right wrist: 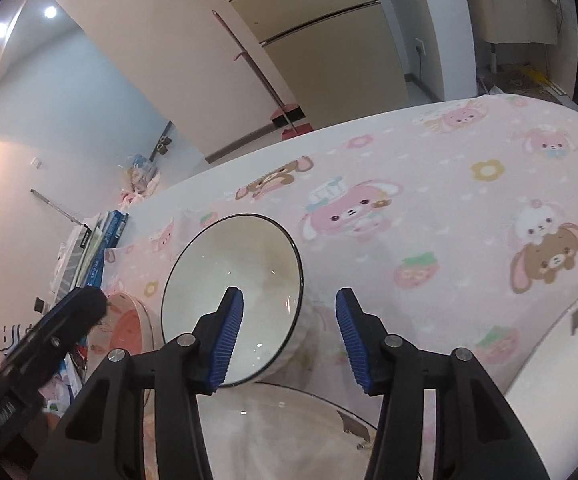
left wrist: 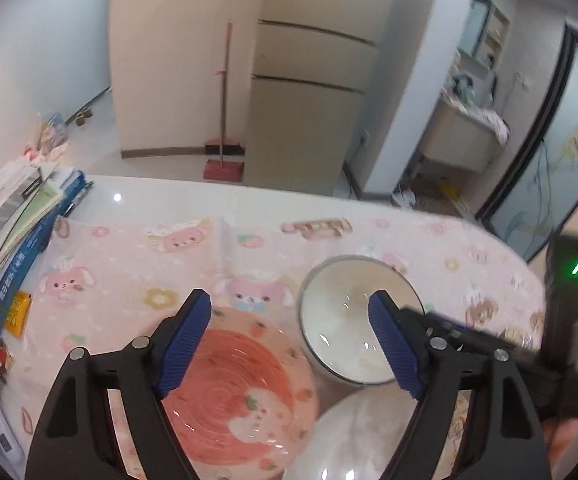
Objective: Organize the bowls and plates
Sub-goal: 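Move both grippers to the white dark-rimmed bowl and grip its rim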
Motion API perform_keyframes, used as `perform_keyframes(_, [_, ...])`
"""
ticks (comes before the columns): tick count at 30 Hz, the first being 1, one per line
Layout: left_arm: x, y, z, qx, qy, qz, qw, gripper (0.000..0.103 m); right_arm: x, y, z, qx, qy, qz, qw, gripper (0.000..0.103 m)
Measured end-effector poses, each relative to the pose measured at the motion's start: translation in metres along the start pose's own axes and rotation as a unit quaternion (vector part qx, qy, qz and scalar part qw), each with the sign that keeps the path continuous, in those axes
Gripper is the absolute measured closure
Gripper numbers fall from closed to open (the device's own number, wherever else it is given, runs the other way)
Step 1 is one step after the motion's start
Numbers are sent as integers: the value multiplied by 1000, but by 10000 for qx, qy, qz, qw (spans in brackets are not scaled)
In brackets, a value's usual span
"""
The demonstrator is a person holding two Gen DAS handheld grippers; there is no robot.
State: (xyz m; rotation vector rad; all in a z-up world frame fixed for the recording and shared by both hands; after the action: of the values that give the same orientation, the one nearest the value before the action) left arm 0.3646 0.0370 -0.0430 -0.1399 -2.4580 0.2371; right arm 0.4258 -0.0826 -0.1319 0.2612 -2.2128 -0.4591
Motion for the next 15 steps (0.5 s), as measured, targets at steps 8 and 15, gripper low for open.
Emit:
perform_keyframes(8, [10,27,2,462,-9,235,9987,49,-23,-22,11,-1138,235,-430,9923,79])
perform_keyframes(15, [-1,38,14,1286,240,1042,9859,74,-24,-27,14,-1439,290,-314,9887,86])
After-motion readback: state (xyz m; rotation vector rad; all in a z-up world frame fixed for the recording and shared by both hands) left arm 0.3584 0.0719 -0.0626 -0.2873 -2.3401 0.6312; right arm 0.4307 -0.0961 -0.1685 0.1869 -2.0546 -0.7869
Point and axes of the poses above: each gripper's, at about its wrist camera, not at the fingertips, and x roughly against the way its jaws point, y to its left, z to its underside, the point moved 7 cm from there along -x, roughly the way its jaws point, and after that the axes turned 9 degrees about -y, right-handed, at the moved point
